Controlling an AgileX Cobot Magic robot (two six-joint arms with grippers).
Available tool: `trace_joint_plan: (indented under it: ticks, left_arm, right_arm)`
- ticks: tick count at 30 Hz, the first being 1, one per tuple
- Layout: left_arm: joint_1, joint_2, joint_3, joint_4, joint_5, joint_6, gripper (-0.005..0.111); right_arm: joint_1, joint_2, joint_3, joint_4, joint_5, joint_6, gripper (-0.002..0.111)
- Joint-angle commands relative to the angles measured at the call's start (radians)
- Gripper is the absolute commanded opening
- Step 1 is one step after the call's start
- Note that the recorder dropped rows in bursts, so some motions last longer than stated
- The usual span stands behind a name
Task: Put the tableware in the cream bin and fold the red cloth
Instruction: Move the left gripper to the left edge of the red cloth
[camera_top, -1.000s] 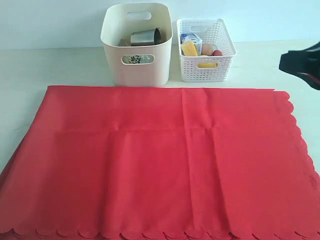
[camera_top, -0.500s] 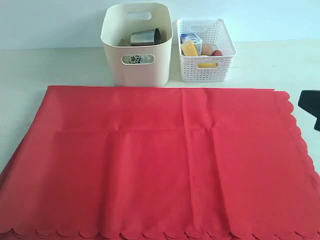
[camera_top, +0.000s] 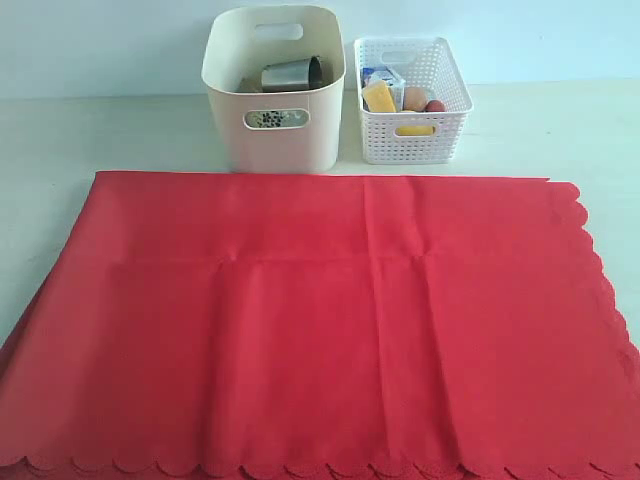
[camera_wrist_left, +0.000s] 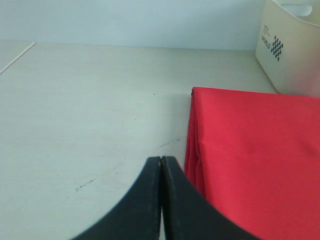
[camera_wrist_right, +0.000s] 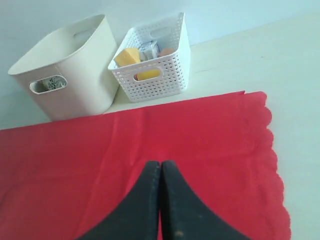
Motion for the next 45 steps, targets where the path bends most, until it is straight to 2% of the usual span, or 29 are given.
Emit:
trace_joint_plan:
  ticks: [1,22,24,27,29,32,34,37,39,42,45]
  left_arm:
    - [-0.001,0.008,-0.001,-0.005,-0.007,0.000,0.001]
    - [-0.001,0.008,-0.001,0.001,-0.010,0.007,0.001]
    - [-0.001,0.008,-0.001,0.008,-0.123,-0.019,0.001]
    - [-0.001,0.008,-0.001,-0.007,-0.355,-0.316,0.001]
    - [-0.001,0.008,-0.001,-0.007,-0.448,-0.448,0.001]
    - [-0.001,0.008,-0.001,0.015,-0.596,-0.529,0.001]
    - [-0.001,0.008,-0.001,0.096,-0.660,-0.534,0.001]
    - [-0.001,0.015,-0.019,0.278,-0.663,-0.557,0.001]
    - [-0.001,0.046,-0.054,0.293,-0.630,-0.548,0.001]
    - [-0.001,0.164,-0.130,0.293,-0.496,-0.522,0.001]
    - [-0.001,0.340,-0.159,0.325,-0.481,-0.522,0.001]
  right_arm:
    - [-0.004,-0.107,0.021,-0.113,-0.004,0.043,0.000]
    - [-0.004,-0.154,0.021,-0.075,0.052,0.031,0.000]
    - [-0.004,-0.154,0.021,-0.075,0.052,0.031,0.000]
    - [-0.004,-0.154,0.021,-0.075,0.052,0.031,0.000]
    - [-0.004,-0.154,0.021,-0.075,0.052,0.031,0.000]
    - [-0.004,-0.154,0.021,-0.075,0.052,0.031,0.000]
    - [-0.004,-0.154,0.021,-0.075,0.052,0.031,0.000]
    - [-0.004,-0.154,0.021,-0.075,0.052,0.031,0.000]
    - [-0.004,-0.154,0.021,-0.075,0.052,0.031,0.000]
    - [-0.004,-0.154,0.021,-0.075,0.052,0.029,0.000]
    - [-0.004,-0.154,0.021,-0.075,0.052,0.029,0.000]
